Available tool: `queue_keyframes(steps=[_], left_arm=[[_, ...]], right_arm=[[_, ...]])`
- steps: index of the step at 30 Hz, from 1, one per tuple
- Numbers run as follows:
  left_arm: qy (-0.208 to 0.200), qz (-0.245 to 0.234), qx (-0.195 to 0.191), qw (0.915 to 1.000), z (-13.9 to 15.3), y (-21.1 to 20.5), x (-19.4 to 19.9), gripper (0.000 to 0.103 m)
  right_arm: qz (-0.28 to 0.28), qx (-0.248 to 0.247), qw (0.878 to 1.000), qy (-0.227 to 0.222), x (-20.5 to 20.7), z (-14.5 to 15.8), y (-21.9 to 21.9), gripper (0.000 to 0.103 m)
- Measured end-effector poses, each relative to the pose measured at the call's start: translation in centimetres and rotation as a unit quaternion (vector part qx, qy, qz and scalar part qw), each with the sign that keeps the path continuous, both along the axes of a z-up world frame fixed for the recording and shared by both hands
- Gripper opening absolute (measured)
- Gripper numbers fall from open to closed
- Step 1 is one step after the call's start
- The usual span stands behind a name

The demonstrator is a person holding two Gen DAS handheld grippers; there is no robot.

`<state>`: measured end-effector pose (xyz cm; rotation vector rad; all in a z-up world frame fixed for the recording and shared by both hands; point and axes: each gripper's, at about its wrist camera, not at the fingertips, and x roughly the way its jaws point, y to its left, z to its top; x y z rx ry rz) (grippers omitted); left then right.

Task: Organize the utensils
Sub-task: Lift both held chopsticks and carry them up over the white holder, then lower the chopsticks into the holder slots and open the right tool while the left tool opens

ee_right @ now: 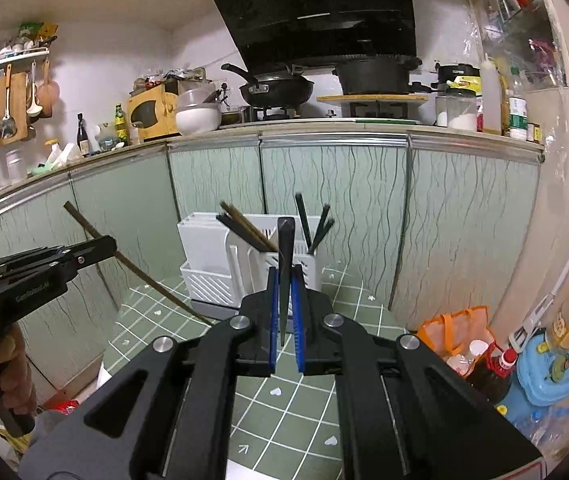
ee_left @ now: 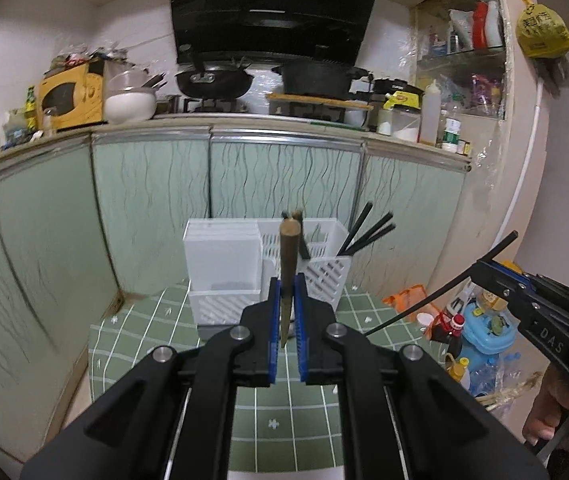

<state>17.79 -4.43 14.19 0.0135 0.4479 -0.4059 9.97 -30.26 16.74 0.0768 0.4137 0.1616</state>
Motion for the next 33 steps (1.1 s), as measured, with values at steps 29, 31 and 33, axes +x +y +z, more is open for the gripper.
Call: queue_keyframes(steps=[29,31,33], left_arm=[[-0.011,-0.056,0.011,0.9983,8.8,-6.0,10.4,0.008],[-0.005,-0.058,0.009,0.9983,8.4,-6.1,11.6,0.008],[0.005,-0.059,0.004,0.9982,7.7,-6.1,12.9,0.008]], right_arm=[[0.027,-0.025,0.999,-0.005,13.0,10.7,-0.1,0.006],[0.027,-0.023,0.999,0.003,14.5,10.2,-0.4,0.006],[0.029,-0.013,0.999,0.016,15.9,9.4,-0.8,0.006]])
